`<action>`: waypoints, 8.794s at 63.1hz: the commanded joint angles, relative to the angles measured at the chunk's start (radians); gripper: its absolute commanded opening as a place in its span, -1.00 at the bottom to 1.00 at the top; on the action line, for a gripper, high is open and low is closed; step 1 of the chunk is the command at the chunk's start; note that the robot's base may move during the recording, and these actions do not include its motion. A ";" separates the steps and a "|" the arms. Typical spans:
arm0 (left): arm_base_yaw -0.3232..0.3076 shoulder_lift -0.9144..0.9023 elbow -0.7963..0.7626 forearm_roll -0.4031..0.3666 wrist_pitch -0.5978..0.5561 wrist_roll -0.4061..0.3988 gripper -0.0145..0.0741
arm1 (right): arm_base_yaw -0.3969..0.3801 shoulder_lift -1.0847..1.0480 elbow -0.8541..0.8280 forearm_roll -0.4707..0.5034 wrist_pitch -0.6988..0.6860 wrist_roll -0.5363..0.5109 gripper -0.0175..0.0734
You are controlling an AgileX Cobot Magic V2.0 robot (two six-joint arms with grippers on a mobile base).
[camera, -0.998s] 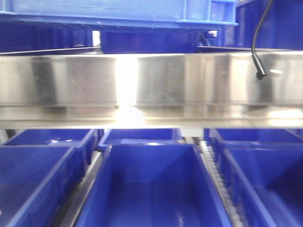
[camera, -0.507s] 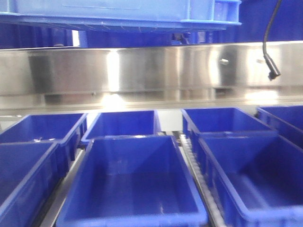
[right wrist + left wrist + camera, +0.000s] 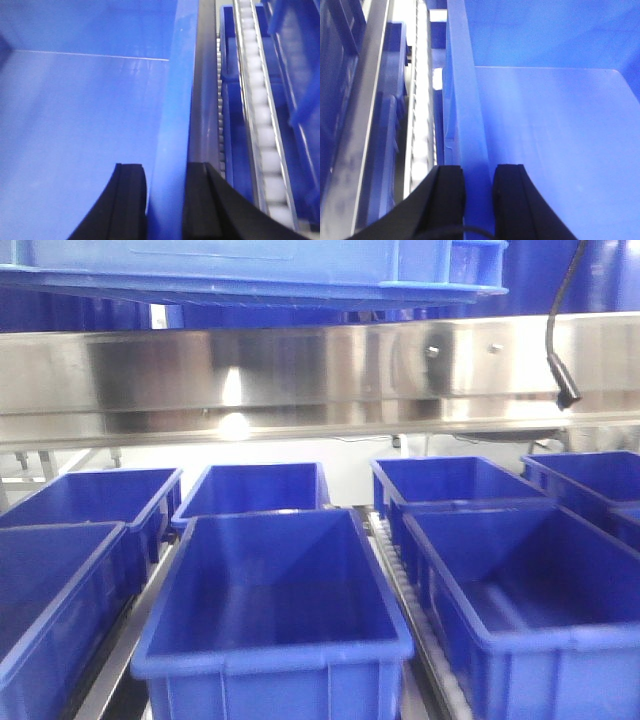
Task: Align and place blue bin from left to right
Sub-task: 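Drive the base backward and turn away from the rack, holding the bin, then drive across the floor carrying the bin in both grippers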
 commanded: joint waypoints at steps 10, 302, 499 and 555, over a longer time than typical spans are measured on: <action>0.002 -0.027 -0.021 0.009 -0.076 0.005 -0.69 | -0.001 -0.034 -0.014 -0.027 -0.090 -0.024 -0.77; 0.002 -0.027 -0.021 0.009 -0.076 0.005 -0.69 | -0.001 -0.034 -0.014 -0.027 -0.090 -0.024 -0.77; 0.002 -0.027 -0.021 0.009 -0.095 0.005 -0.69 | -0.001 -0.034 -0.014 -0.027 -0.104 -0.024 -0.77; 0.002 -0.027 -0.021 0.009 -0.095 0.005 -0.69 | -0.001 -0.034 -0.014 -0.027 -0.104 -0.024 -0.77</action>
